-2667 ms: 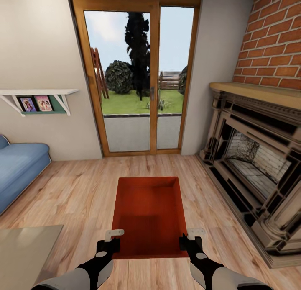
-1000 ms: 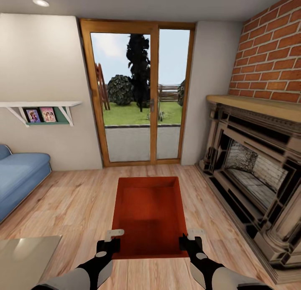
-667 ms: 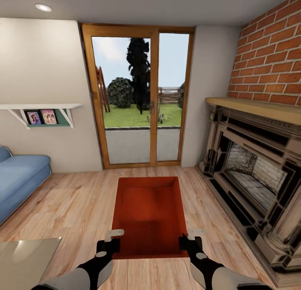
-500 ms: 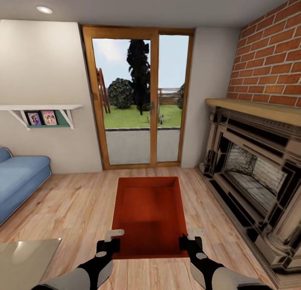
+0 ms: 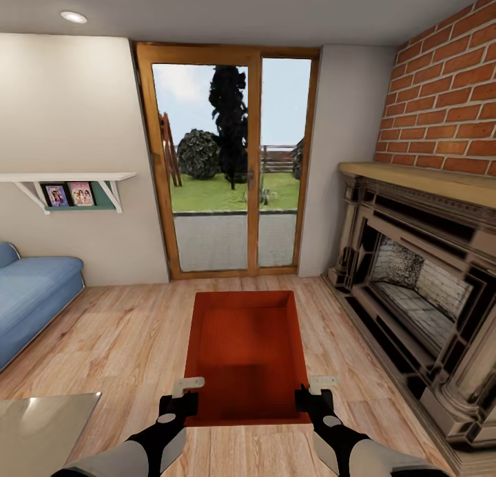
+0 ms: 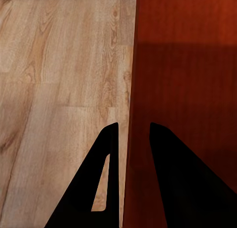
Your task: Move the two storage containers from the living room to the garage. In the garage, place one container on the floor and stack the other container on top of it (either order is fine).
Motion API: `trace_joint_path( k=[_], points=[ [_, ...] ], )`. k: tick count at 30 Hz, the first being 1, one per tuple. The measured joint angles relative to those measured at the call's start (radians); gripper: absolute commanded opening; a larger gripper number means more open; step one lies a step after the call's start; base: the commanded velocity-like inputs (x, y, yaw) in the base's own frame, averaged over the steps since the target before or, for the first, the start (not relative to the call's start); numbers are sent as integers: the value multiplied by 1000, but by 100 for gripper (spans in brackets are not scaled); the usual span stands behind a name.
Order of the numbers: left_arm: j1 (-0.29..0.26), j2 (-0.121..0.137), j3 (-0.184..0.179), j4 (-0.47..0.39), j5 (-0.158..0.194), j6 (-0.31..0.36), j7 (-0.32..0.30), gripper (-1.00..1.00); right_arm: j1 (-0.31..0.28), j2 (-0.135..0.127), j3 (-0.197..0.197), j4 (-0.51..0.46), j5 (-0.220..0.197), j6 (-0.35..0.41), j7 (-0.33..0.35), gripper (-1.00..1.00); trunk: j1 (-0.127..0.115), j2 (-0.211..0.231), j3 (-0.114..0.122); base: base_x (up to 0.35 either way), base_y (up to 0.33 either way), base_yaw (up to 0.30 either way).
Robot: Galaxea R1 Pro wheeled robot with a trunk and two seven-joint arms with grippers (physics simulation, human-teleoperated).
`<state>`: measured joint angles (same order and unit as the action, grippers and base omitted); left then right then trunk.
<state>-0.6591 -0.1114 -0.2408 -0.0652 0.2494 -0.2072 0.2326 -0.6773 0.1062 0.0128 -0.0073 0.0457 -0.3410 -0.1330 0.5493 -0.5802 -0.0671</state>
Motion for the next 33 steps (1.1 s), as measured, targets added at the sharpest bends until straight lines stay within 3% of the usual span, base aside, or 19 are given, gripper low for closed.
trace_joint_path(
  k=[3,22,31,32,33],
  points=[
    [-1,6,-6,-2,10,4,-7,-100,-1,6,-13,1,19,3,-10,-100,0,0,0,0,0,0],
    [0,9,-13,-4,14,5,-8,-100,-2,9,-34,1,41,3,-14,-100,0,0,0,0,0,0],
    [0,9,-44,-4,47,5,-6,-100,-2,8,-83,0,97,7,-15,-100,0,0,0,0,0,0],
    [0,9,-5,-5,5,8,-8,-100,-1,9,-13,0,20,6,-13,-100,0,0,0,0,0,0],
    [0,9,-3,-5,4,7,-8,-100,-1,9,-10,1,16,6,-13,-100,0,0,0,0,0,0]
  ],
)
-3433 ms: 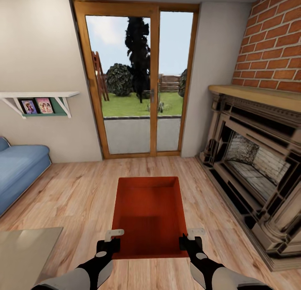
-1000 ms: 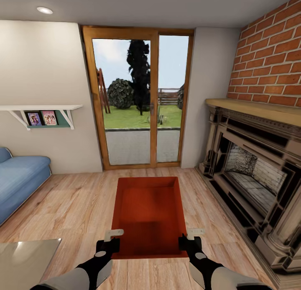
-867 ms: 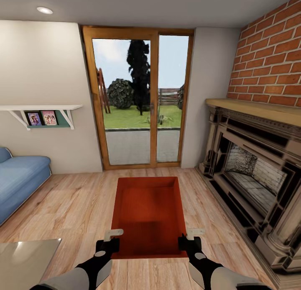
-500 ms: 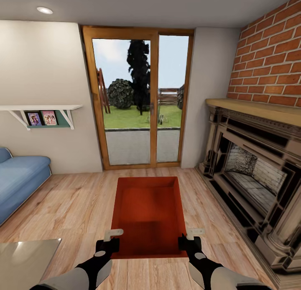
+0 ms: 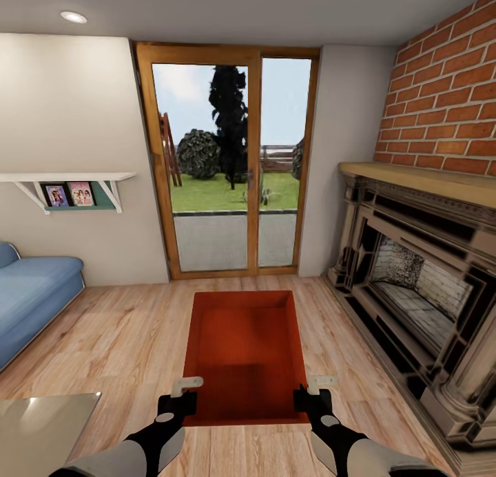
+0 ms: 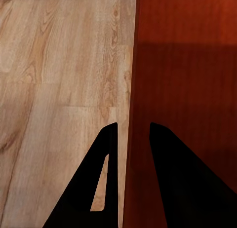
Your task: Move the two storage containers from the living room to the garage. In the garage, place one container on the floor and stack the other container on top of it (either order is fine).
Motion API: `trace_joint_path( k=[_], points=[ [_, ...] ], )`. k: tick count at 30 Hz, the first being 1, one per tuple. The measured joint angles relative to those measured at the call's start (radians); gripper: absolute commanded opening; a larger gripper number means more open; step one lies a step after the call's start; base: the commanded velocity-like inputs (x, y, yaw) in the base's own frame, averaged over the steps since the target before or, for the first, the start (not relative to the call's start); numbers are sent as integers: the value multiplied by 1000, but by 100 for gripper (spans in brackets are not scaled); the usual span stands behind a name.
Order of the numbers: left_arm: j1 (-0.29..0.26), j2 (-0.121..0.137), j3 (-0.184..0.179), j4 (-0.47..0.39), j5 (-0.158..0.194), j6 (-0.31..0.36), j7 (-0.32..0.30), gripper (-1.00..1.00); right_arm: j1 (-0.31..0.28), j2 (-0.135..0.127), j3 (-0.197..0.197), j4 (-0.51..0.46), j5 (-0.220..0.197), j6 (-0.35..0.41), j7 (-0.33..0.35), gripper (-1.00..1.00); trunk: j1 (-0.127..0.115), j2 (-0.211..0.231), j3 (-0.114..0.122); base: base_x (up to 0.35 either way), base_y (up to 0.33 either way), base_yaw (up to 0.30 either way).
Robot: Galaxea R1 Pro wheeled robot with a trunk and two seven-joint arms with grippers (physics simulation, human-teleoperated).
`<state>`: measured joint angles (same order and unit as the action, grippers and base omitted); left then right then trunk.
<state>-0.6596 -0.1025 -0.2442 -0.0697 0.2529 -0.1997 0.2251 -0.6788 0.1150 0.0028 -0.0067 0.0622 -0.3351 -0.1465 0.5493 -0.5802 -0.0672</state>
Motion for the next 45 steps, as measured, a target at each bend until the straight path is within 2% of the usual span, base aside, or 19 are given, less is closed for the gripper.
trace_joint_path(
  k=[19,45],
  points=[
    [0,0,1,0,0,0,0,-100,0,0,-3,0,5,1,-2,-100,0,0,0,0,0,-11],
    [0,0,-1,1,2,-2,0,-100,0,0,-2,-1,5,1,-2,-100,0,0,0,0,0,-274]
  ],
)
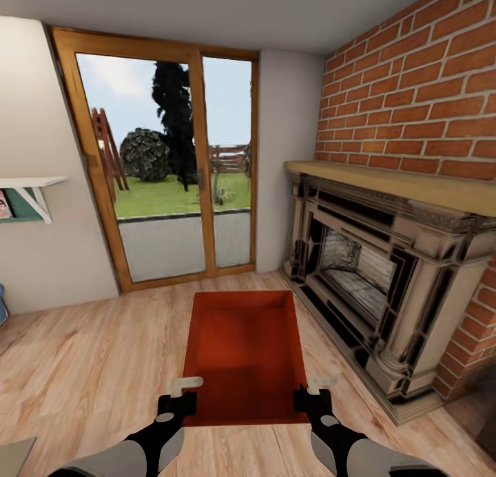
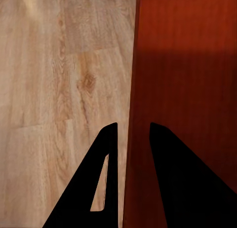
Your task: Move the two storage containers from the living room to the garage. In the garage, place one container on the floor and stack the other container on top of it (either order is fine).
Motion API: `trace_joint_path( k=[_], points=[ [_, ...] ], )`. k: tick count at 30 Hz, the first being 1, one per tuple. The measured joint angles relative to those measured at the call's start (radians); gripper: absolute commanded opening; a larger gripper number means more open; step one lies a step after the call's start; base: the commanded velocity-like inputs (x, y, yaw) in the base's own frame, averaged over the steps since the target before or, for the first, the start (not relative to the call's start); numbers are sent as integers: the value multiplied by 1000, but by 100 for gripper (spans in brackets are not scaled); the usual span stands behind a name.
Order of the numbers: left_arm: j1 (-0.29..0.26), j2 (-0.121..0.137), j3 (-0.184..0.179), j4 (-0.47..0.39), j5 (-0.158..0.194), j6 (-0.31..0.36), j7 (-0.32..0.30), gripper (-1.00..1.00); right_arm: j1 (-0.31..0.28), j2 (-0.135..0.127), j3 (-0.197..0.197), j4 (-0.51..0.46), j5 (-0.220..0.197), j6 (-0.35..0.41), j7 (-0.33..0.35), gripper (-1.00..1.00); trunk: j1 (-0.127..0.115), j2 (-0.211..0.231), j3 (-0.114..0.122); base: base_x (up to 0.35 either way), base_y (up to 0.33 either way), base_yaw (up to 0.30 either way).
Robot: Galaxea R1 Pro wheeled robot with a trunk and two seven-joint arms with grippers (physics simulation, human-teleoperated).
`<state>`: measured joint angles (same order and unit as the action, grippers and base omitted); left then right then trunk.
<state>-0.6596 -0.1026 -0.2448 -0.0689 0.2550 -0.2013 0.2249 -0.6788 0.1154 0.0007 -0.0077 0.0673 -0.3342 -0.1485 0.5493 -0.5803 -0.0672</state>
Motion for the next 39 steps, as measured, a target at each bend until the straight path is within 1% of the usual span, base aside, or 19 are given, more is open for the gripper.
trace_joint_path(
  k=[39],
  points=[
    [0,-1,1,-1,-4,0,2,-100,0,-1,0,1,-3,-3,1,-100,0,0,0,0,0,-280]
  ],
)
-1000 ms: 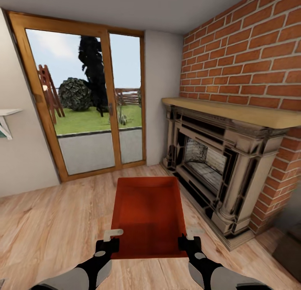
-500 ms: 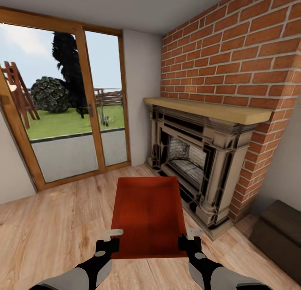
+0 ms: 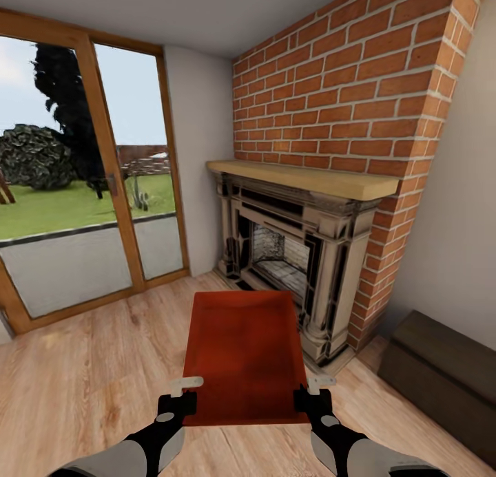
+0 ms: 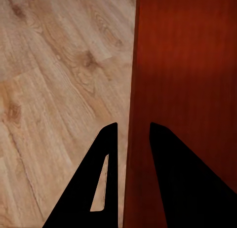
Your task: Move the two storage containers from the living room to the garage. In the garage, place one container on the floor and stack the other container on top of it (either order is fine).
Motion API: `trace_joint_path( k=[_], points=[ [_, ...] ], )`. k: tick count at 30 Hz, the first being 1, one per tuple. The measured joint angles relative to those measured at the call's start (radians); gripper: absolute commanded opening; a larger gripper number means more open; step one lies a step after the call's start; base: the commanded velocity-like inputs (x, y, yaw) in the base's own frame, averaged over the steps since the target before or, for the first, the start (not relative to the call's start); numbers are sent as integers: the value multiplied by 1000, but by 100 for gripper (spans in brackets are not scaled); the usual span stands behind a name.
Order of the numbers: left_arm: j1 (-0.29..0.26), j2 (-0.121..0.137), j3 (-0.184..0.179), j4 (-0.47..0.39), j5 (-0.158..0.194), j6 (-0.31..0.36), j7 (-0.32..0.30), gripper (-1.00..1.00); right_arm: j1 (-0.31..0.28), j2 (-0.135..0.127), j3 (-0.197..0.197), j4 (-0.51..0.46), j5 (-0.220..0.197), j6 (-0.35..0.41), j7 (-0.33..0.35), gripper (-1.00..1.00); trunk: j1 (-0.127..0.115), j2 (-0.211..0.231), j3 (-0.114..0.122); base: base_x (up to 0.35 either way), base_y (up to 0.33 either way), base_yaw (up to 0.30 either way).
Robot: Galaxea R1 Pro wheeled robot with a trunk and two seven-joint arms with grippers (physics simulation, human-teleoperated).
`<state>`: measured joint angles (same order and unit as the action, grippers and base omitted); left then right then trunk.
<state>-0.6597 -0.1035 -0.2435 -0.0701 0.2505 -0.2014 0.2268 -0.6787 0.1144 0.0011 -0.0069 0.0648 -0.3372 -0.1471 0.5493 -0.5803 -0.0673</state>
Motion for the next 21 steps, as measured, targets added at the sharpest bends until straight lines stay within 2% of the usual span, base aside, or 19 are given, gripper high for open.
trace_joint_path(
  k=[21],
  points=[
    [0,0,0,0,0,0,0,-100,0,0,0,0,0,0,0,-100,0,0,0,0,0,-279]
  ],
)
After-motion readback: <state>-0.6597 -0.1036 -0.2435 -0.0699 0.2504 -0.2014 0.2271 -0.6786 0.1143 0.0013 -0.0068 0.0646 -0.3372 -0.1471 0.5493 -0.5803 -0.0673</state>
